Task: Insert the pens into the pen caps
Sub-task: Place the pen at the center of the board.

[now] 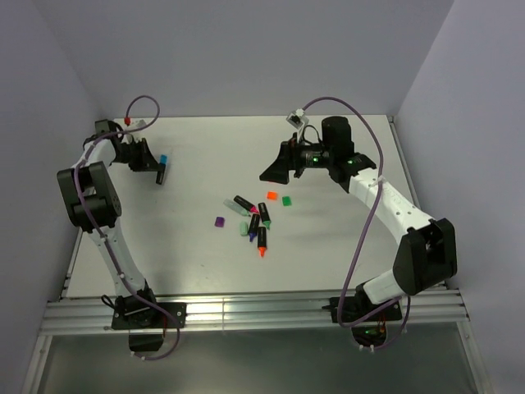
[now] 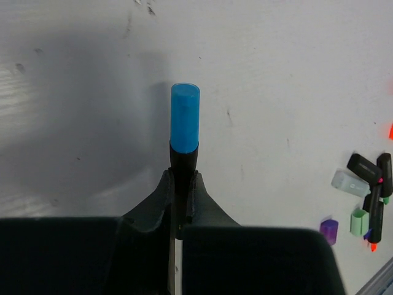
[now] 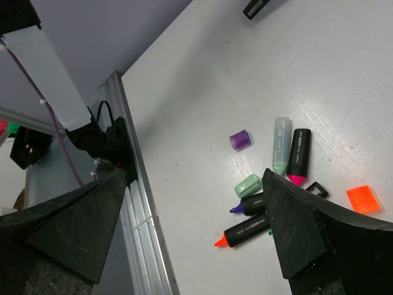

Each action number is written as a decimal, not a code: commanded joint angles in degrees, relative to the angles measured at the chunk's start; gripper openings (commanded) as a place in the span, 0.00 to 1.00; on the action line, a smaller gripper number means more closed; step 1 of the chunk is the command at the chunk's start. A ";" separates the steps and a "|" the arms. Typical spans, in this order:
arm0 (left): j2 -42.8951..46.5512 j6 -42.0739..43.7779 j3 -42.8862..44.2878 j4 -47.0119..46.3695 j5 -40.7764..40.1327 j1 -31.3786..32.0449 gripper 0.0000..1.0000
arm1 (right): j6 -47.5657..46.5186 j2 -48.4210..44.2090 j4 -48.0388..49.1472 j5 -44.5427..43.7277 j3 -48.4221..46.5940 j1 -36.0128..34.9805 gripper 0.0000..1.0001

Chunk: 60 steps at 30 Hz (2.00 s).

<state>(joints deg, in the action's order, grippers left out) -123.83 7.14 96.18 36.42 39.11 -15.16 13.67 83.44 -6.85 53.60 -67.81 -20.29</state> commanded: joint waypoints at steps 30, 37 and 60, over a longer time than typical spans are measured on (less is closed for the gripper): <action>-0.71 -6.08 3.31 -3.91 -50.36 13.57 0.00 | -1.89 -0.82 -1.06 1.33 0.14 0.43 1.00; -1.94 -6.61 2.87 -4.08 -50.01 16.56 0.18 | -2.42 -0.82 -1.85 1.33 -0.22 0.52 1.00; 19.27 -5.32 -4.31 -10.56 -25.16 18.32 0.54 | -5.32 -2.58 -7.19 -2.01 -0.22 1.31 1.00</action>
<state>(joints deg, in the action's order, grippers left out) -120.62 -1.76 95.07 31.83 2.57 3.05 10.85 83.48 -10.94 53.28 -67.79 -19.90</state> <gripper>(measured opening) 0.524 0.997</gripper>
